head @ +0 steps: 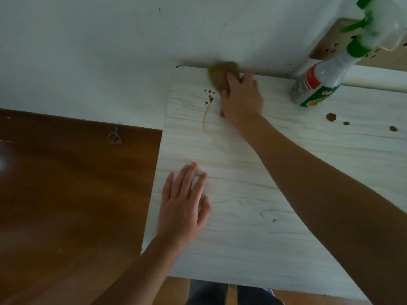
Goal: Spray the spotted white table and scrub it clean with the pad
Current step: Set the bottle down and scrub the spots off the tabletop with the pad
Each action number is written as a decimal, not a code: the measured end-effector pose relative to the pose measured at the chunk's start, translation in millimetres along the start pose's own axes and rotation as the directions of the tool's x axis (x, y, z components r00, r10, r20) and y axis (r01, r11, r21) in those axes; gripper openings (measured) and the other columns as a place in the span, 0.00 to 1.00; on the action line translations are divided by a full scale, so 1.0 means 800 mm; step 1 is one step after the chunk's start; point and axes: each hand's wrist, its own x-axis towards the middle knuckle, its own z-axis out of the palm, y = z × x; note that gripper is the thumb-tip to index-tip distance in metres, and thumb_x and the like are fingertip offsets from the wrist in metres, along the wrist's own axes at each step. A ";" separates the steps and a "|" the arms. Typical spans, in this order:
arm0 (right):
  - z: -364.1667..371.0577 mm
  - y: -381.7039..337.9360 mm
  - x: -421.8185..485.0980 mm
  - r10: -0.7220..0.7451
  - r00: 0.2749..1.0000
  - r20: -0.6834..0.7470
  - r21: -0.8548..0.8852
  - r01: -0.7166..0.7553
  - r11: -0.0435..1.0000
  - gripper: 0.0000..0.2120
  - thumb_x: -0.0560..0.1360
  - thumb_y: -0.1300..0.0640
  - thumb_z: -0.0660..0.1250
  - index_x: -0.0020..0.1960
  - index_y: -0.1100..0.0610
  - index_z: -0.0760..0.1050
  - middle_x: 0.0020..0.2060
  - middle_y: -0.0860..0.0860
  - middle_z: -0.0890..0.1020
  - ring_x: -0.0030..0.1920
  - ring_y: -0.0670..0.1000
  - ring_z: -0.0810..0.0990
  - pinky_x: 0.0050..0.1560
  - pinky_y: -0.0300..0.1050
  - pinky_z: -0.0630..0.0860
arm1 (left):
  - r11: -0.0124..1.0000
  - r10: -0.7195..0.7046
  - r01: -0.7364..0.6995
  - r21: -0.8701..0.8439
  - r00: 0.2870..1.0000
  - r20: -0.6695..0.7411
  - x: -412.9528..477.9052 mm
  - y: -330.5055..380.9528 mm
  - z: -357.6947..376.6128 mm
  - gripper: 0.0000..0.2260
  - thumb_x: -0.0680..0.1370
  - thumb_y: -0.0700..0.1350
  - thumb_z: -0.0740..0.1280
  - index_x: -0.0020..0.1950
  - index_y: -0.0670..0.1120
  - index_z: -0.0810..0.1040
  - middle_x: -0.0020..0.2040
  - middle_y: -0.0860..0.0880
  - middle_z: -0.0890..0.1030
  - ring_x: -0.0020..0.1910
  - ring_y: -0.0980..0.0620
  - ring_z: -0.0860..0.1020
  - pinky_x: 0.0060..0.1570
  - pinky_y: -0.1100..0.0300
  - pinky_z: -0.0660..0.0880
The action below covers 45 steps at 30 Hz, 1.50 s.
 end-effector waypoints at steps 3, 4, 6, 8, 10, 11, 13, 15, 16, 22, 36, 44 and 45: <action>0.011 -0.043 -0.024 -0.282 0.958 0.045 0.041 0.281 0.959 0.22 0.81 0.49 0.58 0.74 0.50 0.66 0.67 0.59 0.67 0.63 0.59 0.70 0.50 0.55 0.78 | 1.000 0.002 -0.002 0.002 1.000 0.005 0.001 -0.001 0.001 0.23 0.83 0.52 0.60 0.78 0.46 0.70 0.81 0.42 0.65 0.82 0.44 0.60 0.78 0.39 0.60; 0.015 -0.046 -0.043 -0.394 0.917 0.058 0.051 0.391 0.919 0.23 0.80 0.49 0.59 0.74 0.51 0.67 0.65 0.59 0.68 0.60 0.59 0.71 0.48 0.55 0.79 | 1.000 0.005 -0.005 0.001 1.000 0.008 0.001 -0.001 0.001 0.23 0.83 0.52 0.61 0.78 0.46 0.70 0.81 0.42 0.65 0.82 0.44 0.60 0.78 0.39 0.60; 0.015 -0.034 -0.080 -0.591 0.801 0.098 0.066 0.587 0.807 0.23 0.79 0.49 0.60 0.74 0.51 0.68 0.61 0.58 0.70 0.56 0.58 0.73 0.44 0.53 0.79 | 1.000 0.003 -0.003 0.001 1.000 0.008 0.001 -0.001 0.001 0.24 0.83 0.51 0.62 0.78 0.46 0.70 0.81 0.42 0.65 0.82 0.44 0.60 0.78 0.38 0.60; 0.009 -0.001 -0.105 -0.700 0.699 0.148 0.062 0.700 0.712 0.24 0.79 0.49 0.58 0.75 0.51 0.68 0.59 0.57 0.72 0.54 0.55 0.73 0.41 0.48 0.77 | 1.000 0.005 -0.005 -0.001 1.000 0.008 0.000 -0.001 0.001 0.23 0.83 0.51 0.62 0.78 0.45 0.70 0.81 0.42 0.65 0.82 0.44 0.60 0.78 0.38 0.60; -0.003 0.040 -0.108 -0.719 0.676 0.165 0.032 0.724 0.689 0.24 0.80 0.49 0.58 0.75 0.50 0.67 0.60 0.57 0.72 0.54 0.55 0.73 0.42 0.47 0.75 | 1.000 0.005 -0.005 -0.006 1.000 0.005 -0.001 -0.001 0.000 0.23 0.83 0.51 0.62 0.78 0.45 0.71 0.81 0.41 0.65 0.82 0.44 0.60 0.78 0.39 0.60; -0.009 0.057 -0.101 -0.698 0.699 0.153 0.010 0.705 0.709 0.25 0.80 0.49 0.58 0.76 0.50 0.66 0.60 0.57 0.72 0.55 0.56 0.73 0.42 0.48 0.76 | 1.000 0.004 -0.004 -0.007 1.000 0.008 -0.001 -0.002 0.000 0.23 0.83 0.51 0.61 0.77 0.45 0.71 0.81 0.41 0.65 0.82 0.44 0.60 0.78 0.39 0.60; -0.018 0.079 -0.075 -0.599 0.793 0.109 -0.036 0.606 0.795 0.25 0.80 0.49 0.59 0.76 0.50 0.66 0.60 0.58 0.71 0.54 0.58 0.73 0.44 0.51 0.78 | 1.000 0.004 -0.004 -0.010 1.000 0.017 0.001 -0.001 -0.001 0.23 0.84 0.51 0.60 0.78 0.45 0.70 0.81 0.41 0.65 0.82 0.44 0.59 0.79 0.39 0.59; -0.019 0.075 -0.043 -0.434 0.900 0.050 -0.048 0.436 0.899 0.24 0.80 0.49 0.59 0.75 0.51 0.67 0.60 0.59 0.71 0.55 0.59 0.72 0.46 0.56 0.79 | 1.000 0.002 -0.001 -0.016 1.000 0.023 0.000 0.000 -0.001 0.23 0.84 0.51 0.60 0.78 0.46 0.70 0.81 0.42 0.64 0.83 0.45 0.59 0.79 0.39 0.59; -0.016 0.064 -0.028 -0.338 0.941 0.017 -0.043 0.338 0.940 0.23 0.80 0.49 0.59 0.75 0.51 0.67 0.60 0.59 0.70 0.57 0.59 0.72 0.48 0.57 0.79 | 1.000 -0.001 0.001 -0.019 1.000 0.026 0.000 0.000 -0.001 0.23 0.84 0.51 0.60 0.78 0.46 0.70 0.81 0.42 0.64 0.83 0.45 0.58 0.79 0.39 0.59; 0.019 -0.059 -0.012 -0.164 0.986 0.009 0.037 0.164 0.986 0.22 0.80 0.49 0.59 0.74 0.51 0.66 0.69 0.60 0.67 0.64 0.60 0.69 0.54 0.55 0.77 | 1.000 -0.001 0.001 -0.014 1.000 0.020 -0.001 -0.001 -0.001 0.23 0.84 0.51 0.60 0.78 0.46 0.70 0.81 0.43 0.64 0.83 0.45 0.59 0.79 0.39 0.59; 0.010 -0.005 0.006 -0.011 0.997 -0.077 0.059 0.015 0.998 0.21 0.79 0.49 0.59 0.71 0.50 0.69 0.65 0.58 0.69 0.63 0.59 0.70 0.52 0.53 0.75 | 1.000 -0.006 0.006 0.001 0.999 0.039 0.000 0.002 -0.001 0.23 0.83 0.51 0.62 0.78 0.46 0.71 0.81 0.43 0.64 0.83 0.45 0.59 0.78 0.39 0.61; 0.042 -0.087 -0.030 -0.669 0.742 -0.034 0.038 0.670 0.741 0.20 0.80 0.50 0.59 0.71 0.52 0.72 0.58 0.57 0.72 0.52 0.56 0.73 0.42 0.47 0.74 | 1.000 -0.008 0.007 0.017 1.000 0.030 -0.002 0.000 0.002 0.24 0.82 0.52 0.63 0.78 0.47 0.71 0.82 0.44 0.65 0.83 0.46 0.59 0.78 0.40 0.62; 0.043 -0.084 -0.028 -0.656 0.753 -0.053 0.046 0.658 0.752 0.20 0.80 0.50 0.59 0.71 0.51 0.72 0.57 0.57 0.73 0.51 0.56 0.73 0.41 0.47 0.74 | 1.000 -0.012 0.012 0.019 1.000 0.027 -0.002 0.000 0.002 0.24 0.82 0.52 0.63 0.77 0.48 0.71 0.82 0.44 0.65 0.83 0.46 0.59 0.78 0.40 0.62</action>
